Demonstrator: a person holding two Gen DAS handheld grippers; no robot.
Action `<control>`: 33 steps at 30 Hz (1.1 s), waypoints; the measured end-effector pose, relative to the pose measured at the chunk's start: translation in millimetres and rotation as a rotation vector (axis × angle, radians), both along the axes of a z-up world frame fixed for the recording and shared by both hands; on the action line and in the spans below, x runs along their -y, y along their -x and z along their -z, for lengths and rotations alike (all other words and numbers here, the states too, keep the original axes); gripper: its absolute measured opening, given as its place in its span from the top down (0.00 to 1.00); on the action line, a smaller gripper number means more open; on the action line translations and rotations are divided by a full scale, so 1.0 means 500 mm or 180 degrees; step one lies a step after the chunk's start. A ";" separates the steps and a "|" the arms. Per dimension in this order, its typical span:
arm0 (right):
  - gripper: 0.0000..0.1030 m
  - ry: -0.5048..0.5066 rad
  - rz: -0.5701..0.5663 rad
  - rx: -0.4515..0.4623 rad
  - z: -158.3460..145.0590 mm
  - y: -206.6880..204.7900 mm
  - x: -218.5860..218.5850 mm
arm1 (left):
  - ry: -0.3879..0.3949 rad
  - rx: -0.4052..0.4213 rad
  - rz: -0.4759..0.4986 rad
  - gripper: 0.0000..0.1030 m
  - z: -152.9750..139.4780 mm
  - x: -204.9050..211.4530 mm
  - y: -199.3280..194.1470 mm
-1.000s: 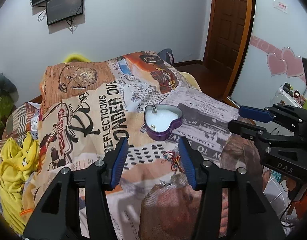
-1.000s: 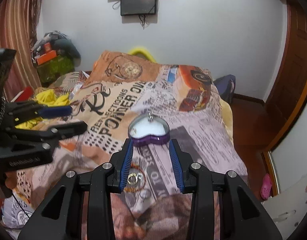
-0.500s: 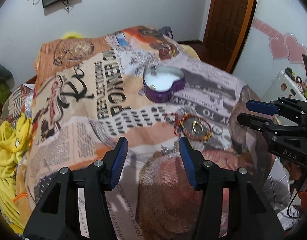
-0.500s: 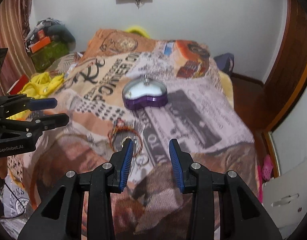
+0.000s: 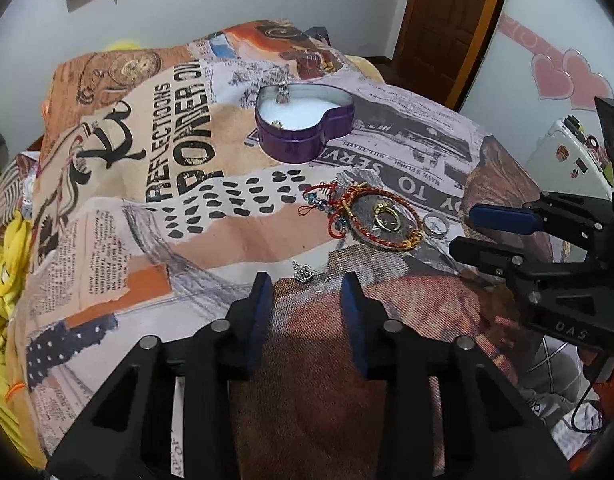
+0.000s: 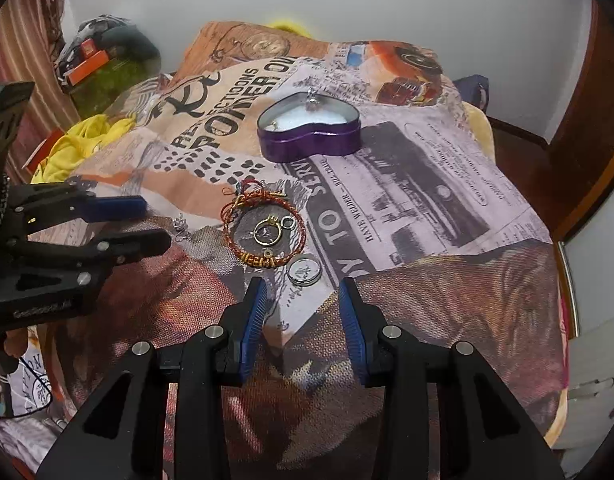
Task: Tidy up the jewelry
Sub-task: 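Grasp a small silver earring with the left tool while the right tool grasps a silver hoop ring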
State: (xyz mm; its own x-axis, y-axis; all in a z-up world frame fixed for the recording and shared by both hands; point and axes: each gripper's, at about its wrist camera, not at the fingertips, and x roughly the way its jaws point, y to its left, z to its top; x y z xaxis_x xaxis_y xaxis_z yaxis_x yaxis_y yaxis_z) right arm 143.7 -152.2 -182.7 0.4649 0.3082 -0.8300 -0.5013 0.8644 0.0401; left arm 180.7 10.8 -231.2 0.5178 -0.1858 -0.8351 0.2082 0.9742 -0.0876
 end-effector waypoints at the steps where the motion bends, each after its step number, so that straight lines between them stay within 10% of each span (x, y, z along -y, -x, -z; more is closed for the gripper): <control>1: 0.67 0.0025 -0.0021 -0.0004 0.003 -0.002 -0.002 | 0.0012 -0.0006 -0.0004 0.68 0.003 -0.001 -0.003; 30: 0.67 -0.0167 -0.0039 0.0037 0.028 -0.031 -0.009 | 0.0276 -0.0047 -0.0200 0.95 0.025 -0.022 -0.029; 33: 0.81 -0.0149 -0.0081 0.0048 0.028 -0.025 -0.015 | 0.0264 -0.0038 -0.0187 0.95 0.021 -0.020 -0.022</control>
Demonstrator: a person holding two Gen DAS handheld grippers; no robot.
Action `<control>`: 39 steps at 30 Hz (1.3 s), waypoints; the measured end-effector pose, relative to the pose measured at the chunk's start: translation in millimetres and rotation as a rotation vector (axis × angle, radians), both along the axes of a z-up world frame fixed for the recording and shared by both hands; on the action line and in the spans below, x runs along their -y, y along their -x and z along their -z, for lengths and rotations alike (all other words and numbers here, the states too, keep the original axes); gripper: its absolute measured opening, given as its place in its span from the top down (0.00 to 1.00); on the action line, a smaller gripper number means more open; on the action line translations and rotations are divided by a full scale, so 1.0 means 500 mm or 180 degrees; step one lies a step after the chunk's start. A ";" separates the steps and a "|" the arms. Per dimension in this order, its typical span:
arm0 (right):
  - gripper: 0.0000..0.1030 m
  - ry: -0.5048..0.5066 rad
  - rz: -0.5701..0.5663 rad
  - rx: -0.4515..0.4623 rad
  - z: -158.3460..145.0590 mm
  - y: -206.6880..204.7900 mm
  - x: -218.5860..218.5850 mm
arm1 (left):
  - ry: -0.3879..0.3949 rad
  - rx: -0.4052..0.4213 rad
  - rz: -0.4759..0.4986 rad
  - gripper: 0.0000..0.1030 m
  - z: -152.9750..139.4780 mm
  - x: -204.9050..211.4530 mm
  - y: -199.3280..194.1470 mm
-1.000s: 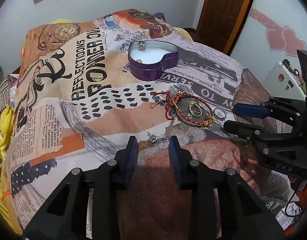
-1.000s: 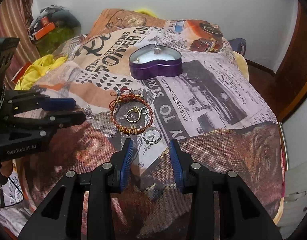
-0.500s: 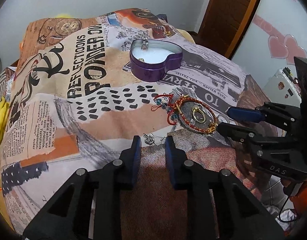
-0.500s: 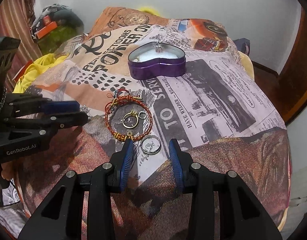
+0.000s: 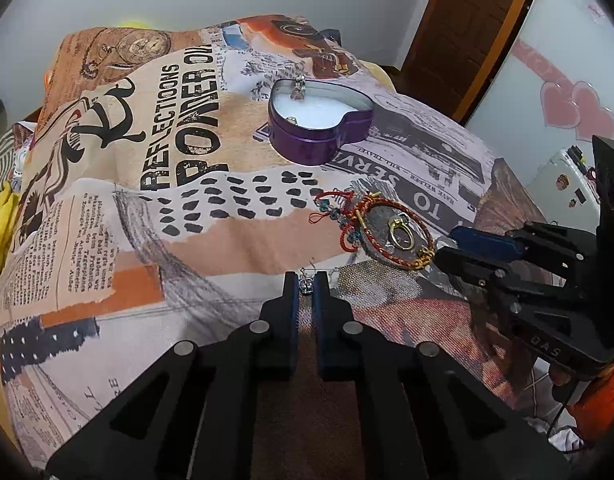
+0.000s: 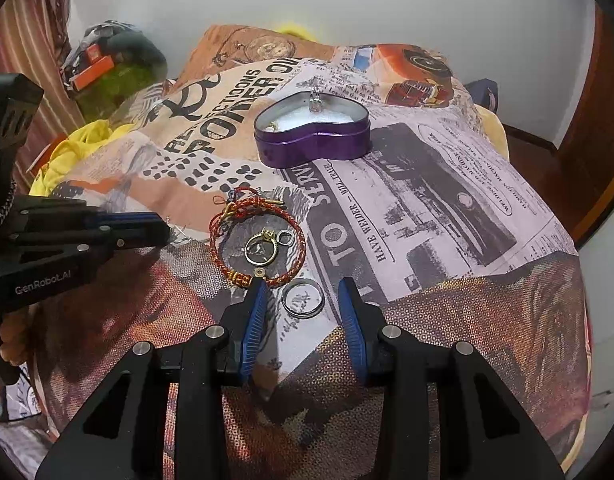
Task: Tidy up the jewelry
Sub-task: 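Grasp a small silver earring with the left tool while the right tool grasps a silver hoop ring, then carry the silver earring and silver hoop ring to the purple tin with both tools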
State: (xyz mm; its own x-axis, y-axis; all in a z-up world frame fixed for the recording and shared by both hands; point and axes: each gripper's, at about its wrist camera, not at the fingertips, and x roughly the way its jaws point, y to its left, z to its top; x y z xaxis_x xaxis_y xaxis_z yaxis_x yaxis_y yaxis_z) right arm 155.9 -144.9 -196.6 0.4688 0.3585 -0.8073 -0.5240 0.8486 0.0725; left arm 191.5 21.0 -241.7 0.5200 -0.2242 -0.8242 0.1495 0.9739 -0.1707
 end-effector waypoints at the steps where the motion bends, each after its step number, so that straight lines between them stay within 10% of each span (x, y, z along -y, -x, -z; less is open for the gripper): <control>1: 0.81 0.0017 -0.0007 0.0006 -0.001 0.001 -0.001 | -0.0008 0.0012 0.0005 0.95 -0.003 0.001 0.002; 39: 0.81 -0.0377 0.0267 0.0551 -0.157 0.005 0.033 | -0.0120 0.0900 -0.0020 0.95 -0.211 0.014 0.008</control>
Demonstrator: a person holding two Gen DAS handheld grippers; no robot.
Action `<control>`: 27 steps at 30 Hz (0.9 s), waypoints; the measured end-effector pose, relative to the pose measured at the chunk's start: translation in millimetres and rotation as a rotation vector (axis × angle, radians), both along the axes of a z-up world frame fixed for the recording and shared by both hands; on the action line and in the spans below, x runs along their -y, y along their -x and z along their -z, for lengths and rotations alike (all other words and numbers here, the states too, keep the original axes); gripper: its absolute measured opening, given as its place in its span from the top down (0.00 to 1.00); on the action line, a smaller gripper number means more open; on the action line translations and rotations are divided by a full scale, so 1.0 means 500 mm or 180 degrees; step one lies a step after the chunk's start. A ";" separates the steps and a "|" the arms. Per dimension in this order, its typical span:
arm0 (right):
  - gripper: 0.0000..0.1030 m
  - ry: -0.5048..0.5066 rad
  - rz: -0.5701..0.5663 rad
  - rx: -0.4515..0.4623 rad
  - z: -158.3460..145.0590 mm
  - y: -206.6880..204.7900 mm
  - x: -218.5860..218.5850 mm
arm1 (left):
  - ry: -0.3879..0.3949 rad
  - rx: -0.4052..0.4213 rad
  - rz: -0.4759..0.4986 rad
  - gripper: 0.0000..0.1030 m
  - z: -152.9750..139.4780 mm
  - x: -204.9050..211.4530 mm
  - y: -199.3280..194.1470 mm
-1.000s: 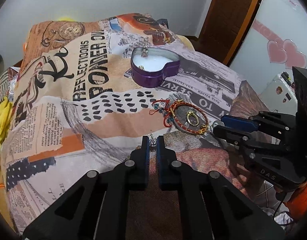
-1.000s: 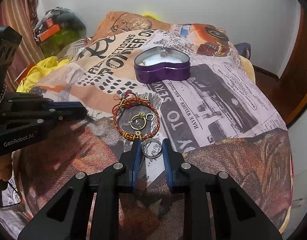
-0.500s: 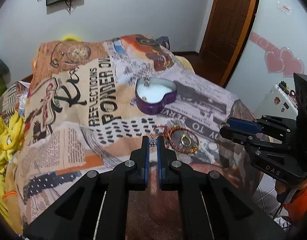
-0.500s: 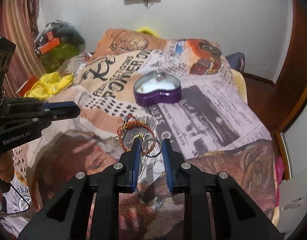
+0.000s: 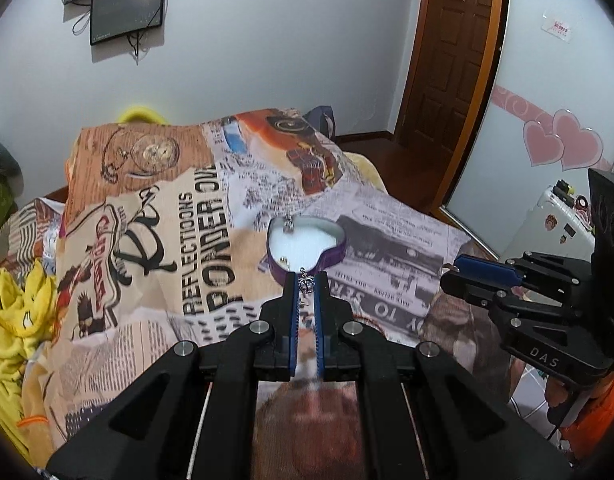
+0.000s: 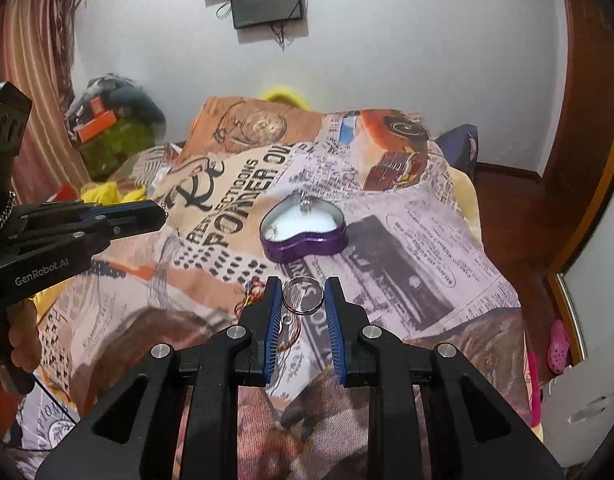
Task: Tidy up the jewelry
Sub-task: 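Carry the silver earring and silver hoop ring to the purple tin with both tools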
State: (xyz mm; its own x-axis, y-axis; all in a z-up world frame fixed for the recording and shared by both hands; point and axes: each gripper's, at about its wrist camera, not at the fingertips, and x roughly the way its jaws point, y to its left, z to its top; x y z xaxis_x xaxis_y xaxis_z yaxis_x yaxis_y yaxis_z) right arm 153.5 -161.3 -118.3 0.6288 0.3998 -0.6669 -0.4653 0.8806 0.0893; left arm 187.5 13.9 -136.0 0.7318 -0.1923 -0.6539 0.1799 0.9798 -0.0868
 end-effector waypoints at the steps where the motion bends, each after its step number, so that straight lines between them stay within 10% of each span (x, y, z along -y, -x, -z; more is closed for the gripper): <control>1: 0.81 -0.0006 0.0017 0.0006 0.000 -0.005 0.001 | -0.0011 0.0012 0.0002 0.95 -0.002 0.001 -0.006; 27: 0.81 -0.0194 0.0212 0.0040 -0.002 -0.143 0.010 | -0.0014 -0.0103 0.0052 0.95 0.033 0.003 -0.181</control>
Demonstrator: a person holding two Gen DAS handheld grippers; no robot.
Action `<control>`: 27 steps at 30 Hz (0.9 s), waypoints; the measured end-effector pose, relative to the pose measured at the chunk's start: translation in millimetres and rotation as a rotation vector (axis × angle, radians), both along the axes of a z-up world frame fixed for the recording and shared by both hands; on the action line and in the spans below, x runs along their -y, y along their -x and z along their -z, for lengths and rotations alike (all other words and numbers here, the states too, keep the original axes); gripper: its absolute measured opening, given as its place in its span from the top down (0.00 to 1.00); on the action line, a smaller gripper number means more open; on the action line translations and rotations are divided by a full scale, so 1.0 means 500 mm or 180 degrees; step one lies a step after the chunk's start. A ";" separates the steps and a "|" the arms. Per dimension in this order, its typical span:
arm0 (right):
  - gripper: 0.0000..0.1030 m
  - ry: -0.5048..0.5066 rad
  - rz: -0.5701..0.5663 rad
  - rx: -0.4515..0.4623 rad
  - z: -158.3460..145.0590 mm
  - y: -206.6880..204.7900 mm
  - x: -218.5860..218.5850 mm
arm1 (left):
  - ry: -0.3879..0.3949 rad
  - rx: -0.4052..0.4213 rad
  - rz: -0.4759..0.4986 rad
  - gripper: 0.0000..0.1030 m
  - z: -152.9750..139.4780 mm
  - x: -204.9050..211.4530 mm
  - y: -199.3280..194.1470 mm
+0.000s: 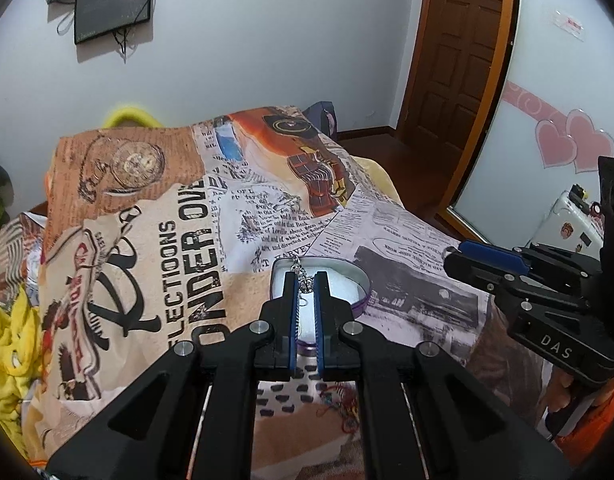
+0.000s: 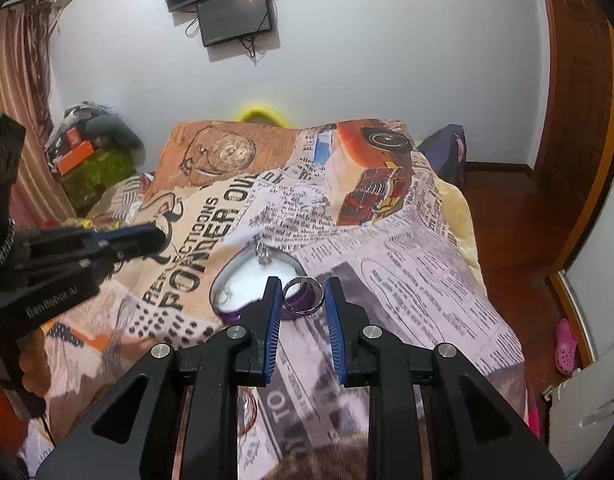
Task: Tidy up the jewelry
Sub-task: 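Carry the silver earring and silver hoop ring to the purple tin with both tools, then open the left tool inside the tin while the right tool drops the hoop ring in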
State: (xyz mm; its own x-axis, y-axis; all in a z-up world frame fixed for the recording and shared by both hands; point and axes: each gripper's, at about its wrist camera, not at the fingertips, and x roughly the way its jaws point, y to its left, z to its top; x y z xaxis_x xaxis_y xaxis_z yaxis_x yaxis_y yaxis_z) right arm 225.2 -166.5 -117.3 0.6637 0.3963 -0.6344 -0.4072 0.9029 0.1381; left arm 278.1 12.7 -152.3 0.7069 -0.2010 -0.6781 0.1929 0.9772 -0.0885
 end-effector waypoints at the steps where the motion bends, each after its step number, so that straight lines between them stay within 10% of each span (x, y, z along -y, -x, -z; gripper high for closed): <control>1: 0.81 -0.0010 -0.0003 -0.0004 0.001 -0.006 -0.003 | 0.0014 -0.0023 -0.0003 0.95 0.004 -0.001 -0.008; 27: 0.81 0.0203 -0.0414 -0.0524 0.094 -0.133 -0.089 | 0.0138 -0.0560 0.0146 0.95 0.115 0.002 -0.127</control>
